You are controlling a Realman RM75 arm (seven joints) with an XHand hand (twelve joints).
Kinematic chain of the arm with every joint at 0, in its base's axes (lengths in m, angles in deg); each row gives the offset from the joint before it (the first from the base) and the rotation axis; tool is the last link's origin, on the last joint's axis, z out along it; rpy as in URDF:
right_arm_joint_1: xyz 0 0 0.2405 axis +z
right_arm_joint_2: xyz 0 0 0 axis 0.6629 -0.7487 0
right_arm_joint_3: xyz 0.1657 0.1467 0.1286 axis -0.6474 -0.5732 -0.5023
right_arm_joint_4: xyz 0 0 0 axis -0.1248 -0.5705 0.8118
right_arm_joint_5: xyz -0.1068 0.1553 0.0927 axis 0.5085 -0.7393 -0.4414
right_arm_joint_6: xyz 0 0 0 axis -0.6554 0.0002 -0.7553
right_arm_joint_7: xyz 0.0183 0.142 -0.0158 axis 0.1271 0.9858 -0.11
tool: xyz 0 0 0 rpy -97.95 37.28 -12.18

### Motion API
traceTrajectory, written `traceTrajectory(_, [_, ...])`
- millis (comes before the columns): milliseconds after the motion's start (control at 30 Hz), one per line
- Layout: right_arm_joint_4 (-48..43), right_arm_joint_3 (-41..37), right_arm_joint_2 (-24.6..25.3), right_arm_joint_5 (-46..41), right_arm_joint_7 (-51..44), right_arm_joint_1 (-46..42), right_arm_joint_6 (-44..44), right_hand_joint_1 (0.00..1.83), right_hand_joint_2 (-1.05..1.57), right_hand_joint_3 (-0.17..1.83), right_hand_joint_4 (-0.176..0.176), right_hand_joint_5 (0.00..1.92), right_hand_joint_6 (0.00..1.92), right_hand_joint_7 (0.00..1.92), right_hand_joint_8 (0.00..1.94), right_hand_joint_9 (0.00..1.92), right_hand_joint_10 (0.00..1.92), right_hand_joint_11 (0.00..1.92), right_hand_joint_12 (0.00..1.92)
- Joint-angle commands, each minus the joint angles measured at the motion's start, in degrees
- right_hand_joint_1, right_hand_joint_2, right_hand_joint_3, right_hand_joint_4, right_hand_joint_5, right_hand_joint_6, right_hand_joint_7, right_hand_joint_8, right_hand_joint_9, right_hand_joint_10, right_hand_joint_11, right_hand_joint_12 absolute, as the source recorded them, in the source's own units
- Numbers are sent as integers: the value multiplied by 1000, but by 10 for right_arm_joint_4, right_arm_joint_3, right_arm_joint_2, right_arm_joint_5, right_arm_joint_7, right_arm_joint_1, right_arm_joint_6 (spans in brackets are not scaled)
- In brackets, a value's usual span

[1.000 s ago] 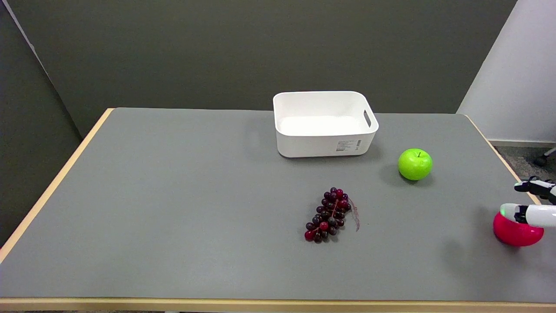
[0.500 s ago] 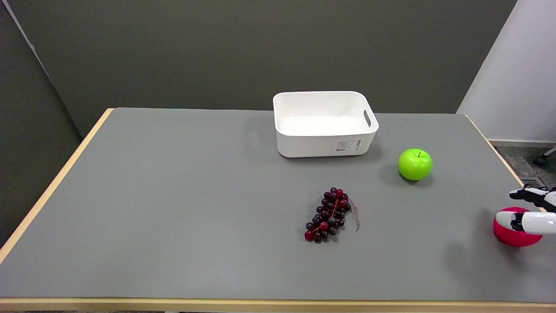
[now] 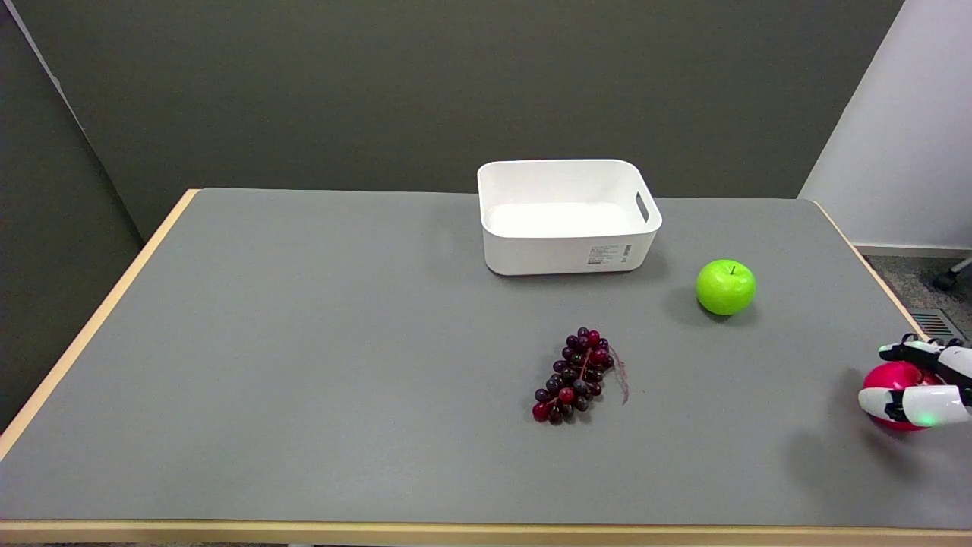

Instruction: Pick up the red apple.

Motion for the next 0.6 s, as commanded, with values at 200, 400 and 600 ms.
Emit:
traceTrajectory(200, [-5, 22, -2, 20, -19, 10, -14, 544, 581, 939, 37, 116, 350, 174, 287, 107, 618, 15, 1130])
traceTrajectory(400, [-9, 34, -7, 47, -19, 18, -14, 811, 656, 1023, 14, 143, 411, 230, 404, 179, 668, 74, 1091])
traceTrajectory(600, [-9, 46, -4, 64, -19, 30, 17, 998, 821, 948, -34, 177, 527, 277, 798, 342, 933, 155, 1208])
